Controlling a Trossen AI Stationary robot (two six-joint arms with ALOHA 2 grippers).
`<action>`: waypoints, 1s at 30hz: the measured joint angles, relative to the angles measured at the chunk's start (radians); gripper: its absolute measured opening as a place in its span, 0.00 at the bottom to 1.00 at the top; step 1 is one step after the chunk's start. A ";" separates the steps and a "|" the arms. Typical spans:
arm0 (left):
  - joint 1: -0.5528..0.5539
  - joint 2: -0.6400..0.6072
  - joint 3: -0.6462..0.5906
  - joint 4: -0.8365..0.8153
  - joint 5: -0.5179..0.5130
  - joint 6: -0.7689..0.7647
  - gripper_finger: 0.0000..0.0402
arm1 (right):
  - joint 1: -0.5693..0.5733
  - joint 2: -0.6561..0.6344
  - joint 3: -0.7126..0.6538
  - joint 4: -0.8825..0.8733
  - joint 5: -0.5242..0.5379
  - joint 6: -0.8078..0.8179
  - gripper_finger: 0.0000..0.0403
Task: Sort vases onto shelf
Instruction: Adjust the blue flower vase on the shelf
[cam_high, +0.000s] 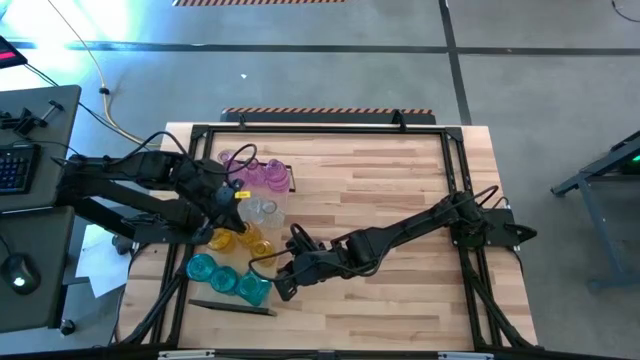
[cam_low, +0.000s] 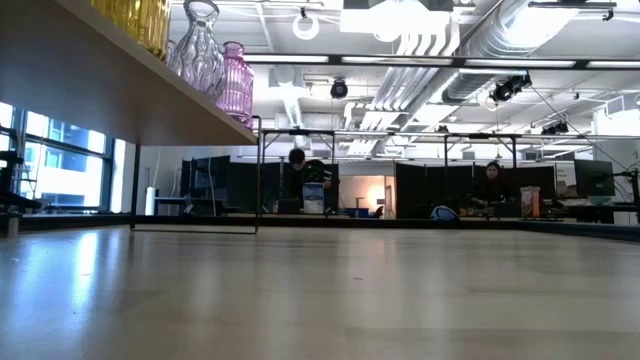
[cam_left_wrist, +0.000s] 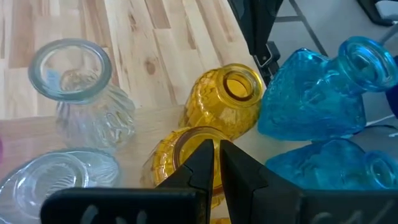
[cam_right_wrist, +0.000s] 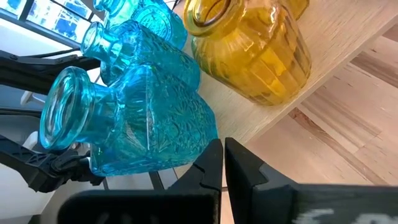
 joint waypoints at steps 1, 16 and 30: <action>-0.003 0.000 0.000 0.000 0.000 -0.006 0.05 | 0.000 0.000 0.000 0.001 0.000 0.000 0.00; -0.053 -0.001 0.000 -0.019 -0.001 -0.051 0.05 | -0.012 0.010 0.000 0.048 -0.040 -0.016 0.00; -0.069 0.001 0.058 -0.084 -0.019 -0.062 0.05 | -0.046 0.054 0.001 0.097 -0.036 -0.060 0.00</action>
